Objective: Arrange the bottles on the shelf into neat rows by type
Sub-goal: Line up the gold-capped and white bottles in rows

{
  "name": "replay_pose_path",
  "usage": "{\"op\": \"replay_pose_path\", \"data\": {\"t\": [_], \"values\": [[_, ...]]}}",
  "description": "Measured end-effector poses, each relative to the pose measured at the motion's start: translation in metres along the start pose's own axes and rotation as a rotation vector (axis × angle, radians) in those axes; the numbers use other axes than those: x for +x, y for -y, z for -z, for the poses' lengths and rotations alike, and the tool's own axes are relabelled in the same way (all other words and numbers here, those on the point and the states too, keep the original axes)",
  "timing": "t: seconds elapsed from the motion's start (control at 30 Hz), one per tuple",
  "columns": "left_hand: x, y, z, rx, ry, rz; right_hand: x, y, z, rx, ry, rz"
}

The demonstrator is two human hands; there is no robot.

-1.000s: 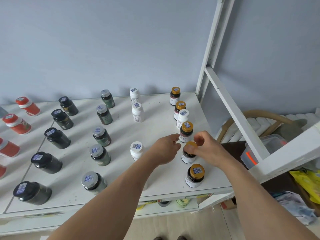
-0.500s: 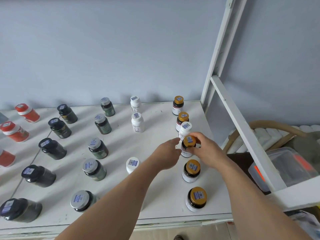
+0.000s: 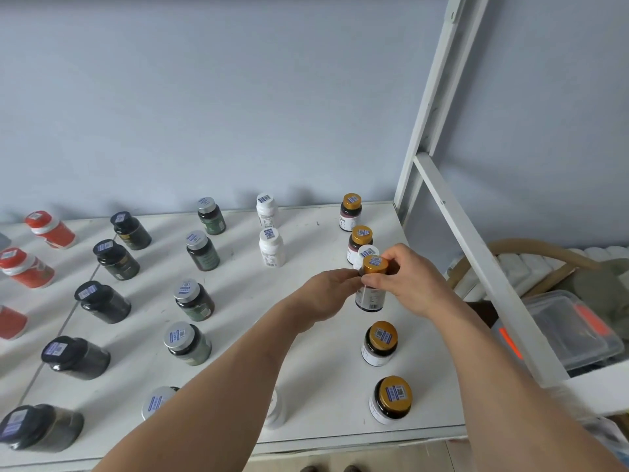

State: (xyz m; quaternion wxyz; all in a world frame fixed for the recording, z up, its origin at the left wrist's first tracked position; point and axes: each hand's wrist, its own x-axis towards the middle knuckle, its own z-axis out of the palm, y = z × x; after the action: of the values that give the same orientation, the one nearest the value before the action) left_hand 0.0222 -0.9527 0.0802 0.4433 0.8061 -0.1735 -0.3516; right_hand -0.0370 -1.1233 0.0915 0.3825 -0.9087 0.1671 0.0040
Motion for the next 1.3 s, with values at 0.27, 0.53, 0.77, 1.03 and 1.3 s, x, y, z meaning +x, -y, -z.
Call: {"op": "replay_pose_path", "data": {"t": [0.27, 0.53, 0.77, 1.03, 1.3], "values": [[0.002, 0.005, 0.012, -0.126, 0.084, 0.012, 0.000, 0.008, -0.004, 0.030, -0.038, -0.032], [0.003, 0.012, 0.018, -0.126, 0.118, 0.020, -0.002, 0.009, -0.012, 0.031, -0.033, -0.041], [0.005, 0.016, 0.019, -0.055, 0.092, 0.024, -0.004, 0.004, -0.017, 0.061, -0.007, -0.059], [0.013, 0.019, 0.023, 0.202, -0.069, -0.008, -0.007, -0.006, -0.024, 0.054, 0.063, -0.131], [0.025, 0.024, 0.022, 0.241, -0.061, 0.000, -0.005, -0.020, -0.025, 0.108, 0.160, -0.168]]}}
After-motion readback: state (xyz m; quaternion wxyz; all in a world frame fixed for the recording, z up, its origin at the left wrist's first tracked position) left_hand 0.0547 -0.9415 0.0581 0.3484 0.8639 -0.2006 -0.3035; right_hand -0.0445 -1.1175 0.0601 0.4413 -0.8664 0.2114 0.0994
